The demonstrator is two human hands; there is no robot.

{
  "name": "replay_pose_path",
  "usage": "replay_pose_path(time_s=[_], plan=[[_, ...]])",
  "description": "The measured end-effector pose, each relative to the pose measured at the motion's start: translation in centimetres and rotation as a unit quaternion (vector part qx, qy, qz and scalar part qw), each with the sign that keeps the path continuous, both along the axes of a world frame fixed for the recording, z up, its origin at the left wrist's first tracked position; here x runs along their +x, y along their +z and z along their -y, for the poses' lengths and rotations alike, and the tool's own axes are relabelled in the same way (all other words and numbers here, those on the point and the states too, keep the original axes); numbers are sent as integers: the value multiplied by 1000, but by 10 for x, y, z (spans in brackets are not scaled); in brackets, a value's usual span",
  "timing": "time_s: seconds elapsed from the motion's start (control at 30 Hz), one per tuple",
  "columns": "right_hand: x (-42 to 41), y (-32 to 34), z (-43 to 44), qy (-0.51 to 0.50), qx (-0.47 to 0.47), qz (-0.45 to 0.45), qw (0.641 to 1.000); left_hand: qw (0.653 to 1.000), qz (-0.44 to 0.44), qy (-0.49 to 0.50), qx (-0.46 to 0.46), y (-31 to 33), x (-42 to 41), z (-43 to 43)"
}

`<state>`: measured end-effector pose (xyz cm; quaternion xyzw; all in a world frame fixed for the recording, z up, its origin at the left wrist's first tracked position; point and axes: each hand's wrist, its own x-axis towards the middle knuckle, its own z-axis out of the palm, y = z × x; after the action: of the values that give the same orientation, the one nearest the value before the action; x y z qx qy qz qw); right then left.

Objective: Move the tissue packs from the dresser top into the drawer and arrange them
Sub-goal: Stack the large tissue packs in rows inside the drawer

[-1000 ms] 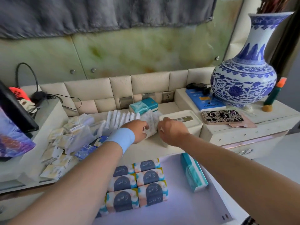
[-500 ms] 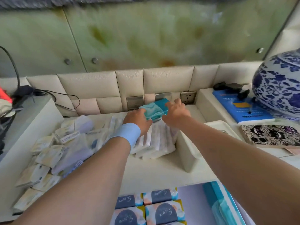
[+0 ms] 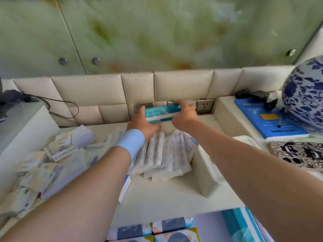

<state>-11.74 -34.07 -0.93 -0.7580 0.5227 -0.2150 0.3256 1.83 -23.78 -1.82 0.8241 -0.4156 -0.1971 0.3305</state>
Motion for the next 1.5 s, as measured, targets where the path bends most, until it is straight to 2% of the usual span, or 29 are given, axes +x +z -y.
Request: replay_pose_path(time_s=[0.1, 0.2, 0.27, 0.43, 0.53, 0.63, 0.77, 0.97, 1.27, 1.33, 1.4, 1.5], plan=[[-2, 12, -17, 19, -54, 17, 998, 997, -7, 17, -82, 22, 6, -11], [-10, 26, -34, 52, -110, 6, 993, 995, 6, 2, -99, 43, 10, -32], [-19, 40, -48, 88, -122, -14, 989, 996, 26, -17, -87, 55, 9, -52], [-40, 73, -94, 148, -52, 0, 988, 987, 127, -97, -2, 87, 8, -104], [-54, 84, -124, 164, -38, 17, 986, 979, 149, -121, 67, 98, 0, -130], [-72, 96, -151, 179, -22, 20, 983, 976, 149, -138, 77, 99, -18, -156], [-106, 113, -182, 219, -25, -37, 975, 978, 132, -146, 66, 100, -43, -190], [-171, 115, -233, 282, -44, -235, 929, 957, 127, -246, 83, 104, -99, -223], [-237, 82, -254, 249, -9, -274, 929, 943, 133, -287, 102, 88, -170, -241], [-248, 74, -254, 248, -1, -265, 932, 933, 125, -303, 148, 87, -188, -242], [-258, 67, -254, 251, -5, -265, 931, 908, 117, -329, 231, 82, -206, -240], [-271, 55, -253, 280, -57, -307, 908, 873, 86, -372, 304, 72, -234, -240]])
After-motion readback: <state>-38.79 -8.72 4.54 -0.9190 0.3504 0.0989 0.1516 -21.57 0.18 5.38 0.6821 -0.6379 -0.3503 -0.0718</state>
